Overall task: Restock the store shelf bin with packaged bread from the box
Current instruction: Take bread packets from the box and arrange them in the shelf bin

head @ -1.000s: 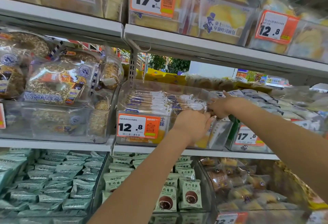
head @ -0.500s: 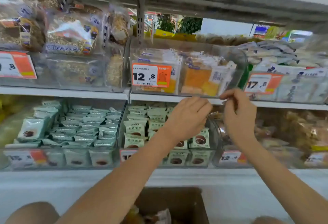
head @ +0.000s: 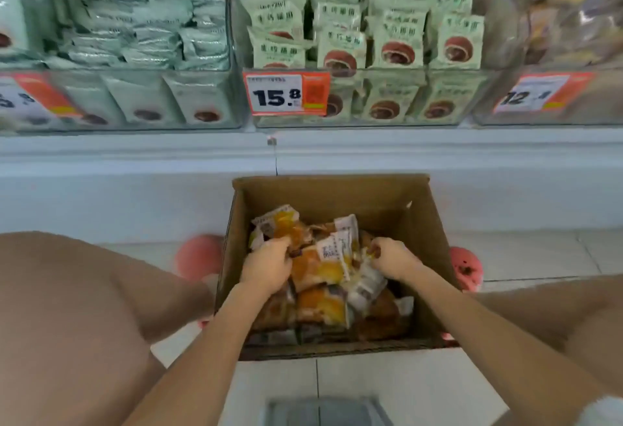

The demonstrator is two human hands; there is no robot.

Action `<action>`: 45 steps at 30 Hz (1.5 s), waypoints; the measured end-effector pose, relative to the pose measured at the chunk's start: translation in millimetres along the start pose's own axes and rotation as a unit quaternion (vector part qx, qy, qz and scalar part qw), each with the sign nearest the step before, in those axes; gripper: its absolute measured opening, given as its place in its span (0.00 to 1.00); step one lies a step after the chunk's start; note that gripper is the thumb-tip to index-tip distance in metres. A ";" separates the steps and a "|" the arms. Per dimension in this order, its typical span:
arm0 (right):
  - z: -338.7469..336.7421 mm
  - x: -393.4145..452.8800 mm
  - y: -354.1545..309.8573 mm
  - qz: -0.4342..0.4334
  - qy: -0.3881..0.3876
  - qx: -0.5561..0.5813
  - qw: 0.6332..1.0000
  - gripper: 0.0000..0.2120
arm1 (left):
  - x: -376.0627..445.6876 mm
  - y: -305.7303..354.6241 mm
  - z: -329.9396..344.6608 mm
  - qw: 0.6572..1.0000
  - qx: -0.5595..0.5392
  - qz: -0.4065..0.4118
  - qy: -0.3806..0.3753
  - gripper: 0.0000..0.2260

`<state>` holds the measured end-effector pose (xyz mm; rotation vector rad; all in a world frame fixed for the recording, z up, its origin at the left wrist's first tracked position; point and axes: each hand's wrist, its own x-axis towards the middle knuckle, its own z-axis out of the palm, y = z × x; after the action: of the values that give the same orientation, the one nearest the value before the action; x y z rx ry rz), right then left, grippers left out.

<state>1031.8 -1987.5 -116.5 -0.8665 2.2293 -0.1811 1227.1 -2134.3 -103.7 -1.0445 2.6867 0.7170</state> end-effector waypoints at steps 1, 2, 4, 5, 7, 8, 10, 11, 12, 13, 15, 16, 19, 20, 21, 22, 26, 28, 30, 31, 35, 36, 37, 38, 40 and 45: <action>10.3 9.1 2.2 0.003 -0.002 0.000 1.000 0.11 | -2.2 -14.4 12.3 0.999 -0.013 -0.046 -0.014 0.09; 20.0 18.1 2.1 -0.006 -0.005 -0.004 1.000 0.14 | -3.8 -25.6 22.9 0.996 -0.024 -0.081 -0.026 0.12; 42.7 41.3 0.3 -0.017 -0.033 -0.027 0.999 0.11 | -4.7 -37.1 37.6 0.991 -0.047 -0.117 -0.046 0.16; 51.1 47.9 -5.8 -0.004 -0.055 -0.016 0.998 0.08 | -4.5 -38.1 41.7 0.989 -0.057 -0.123 -0.055 0.15; 63.9 58.2 -16.2 0.032 -0.066 0.043 0.996 0.06 | -4.2 -36.8 47.6 0.987 -0.069 -0.122 -0.073 0.14; 68.5 61.2 -20.1 0.057 -0.048 0.070 0.995 0.06 | -3.7 -36.5 49.4 0.988 -0.069 -0.121 -0.072 0.14; 78.9 65.6 -23.4 0.115 -0.004 0.142 0.983 0.13 | -2.5 -36.8 51.3 0.987 -0.072 -0.126 -0.063 0.14; 83.8 67.2 -22.0 0.147 -0.002 0.193 0.970 0.18 | -1.4 -36.8 51.8 0.986 -0.080 -0.133 -0.059 0.13; 87.9 67.4 -21.9 0.172 -0.011 0.253 0.952 0.21 | 0.2 -36.6 52.2 0.984 -0.089 -0.141 -0.057 0.12; 92.2 66.4 -21.6 0.189 -0.033 0.284 0.939 0.20 | 2.1 -36.0 53.4 0.982 -0.096 -0.149 -0.060 0.10; 99.3 65.6 -18.8 0.188 -0.071 0.287 0.936 0.09 | 5.7 -34.9 58.2 0.980 -0.106 -0.150 -0.078 0.08; 101.3 63.5 -18.7 0.175 -0.075 0.277 0.942 0.09 | 6.3 -34.5 60.6 0.979 -0.108 -0.148 -0.088 0.07; 100.3 49.4 -24.6 0.112 -0.033 0.279 0.953 0.13 | 8.1 -35.8 68.6 0.972 -0.121 -0.163 -0.121 0.06; 98.2 43.8 -25.8 0.092 -0.028 0.314 0.944 0.13 | 7.1 -35.8 69.6 0.966 -0.137 -0.173 -0.135 0.06; 93.8 36.0 -28.3 0.080 -0.024 0.353 0.932 0.12 | 5.1 -34.9 69.5 0.953 -0.176 -0.195 -0.154 0.06; 88.7 28.8 -29.9 0.067 -0.020 0.380 0.922 0.11 | 2.5 -32.8 68.6 0.921 -0.248 -0.236 -0.184 0.07; 68.7 -6.2 -33.8 0.006 -0.012 0.434 0.901 0.10 | -6.9 -23.2 61.1 0.676 -0.564 -0.380 -0.284 0.30; 60.8 -25.8 -33.3 0.011 -0.006 0.484 0.875 0.10 | -8.0 -14.4 57.9 0.594 -0.651 -0.385 -0.273 0.33; 52.7 -41.3 -32.2 0.002 0.000 0.533 0.846 0.10 | -8.4 1.6 52.6 0.511 -0.735 -0.378 -0.237 0.31; 46.6 -47.9 -33.2 -0.007 0.007 0.553 0.833 0.10 | -8.5 10.1 49.7 0.474 -0.772 -0.372 -0.203 0.30; 21.8 -68.0 -39.3 -0.039 0.038 0.631 0.774 0.10 | -8.2 29.1 31.9 0.437 -0.839 -0.312 -0.091 0.21; 15.3 -74.0 -40.8 -0.041 0.043 0.643 0.763 0.10 | -8.1 31.5 24.6 0.460 -0.838 -0.284 -0.077 0.19; 8.7 -79.7 -41.4 -0.041 0.048 0.649 0.758 0.09 | -8.0 33.9 16.2 0.485 -0.834 -0.256 -0.063 0.17; 1.8 -84.7 -40.7 -0.038 0.057 0.652 0.755 0.08 | -7.6 36.8 7.2 0.510 -0.826 -0.235 -0.048 0.13; -15.9 -93.0 -38.1 -0.032 0.096 0.634 0.766 0.04 | -7.4 43.3 -10.0 0.555 -0.807 -0.199 -0.022 0.07; -89.8 -109.7 -40.8 -0.102 0.159 0.500 0.845 0.09 | -17.1 69.0 -64.5 0.696 -0.716 -0.057 0.007 0.06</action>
<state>1048.7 -1960.0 27.4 -0.4713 1.8840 -1.5251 1194.3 -2112.0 -16.3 -1.2793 1.5571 2.8755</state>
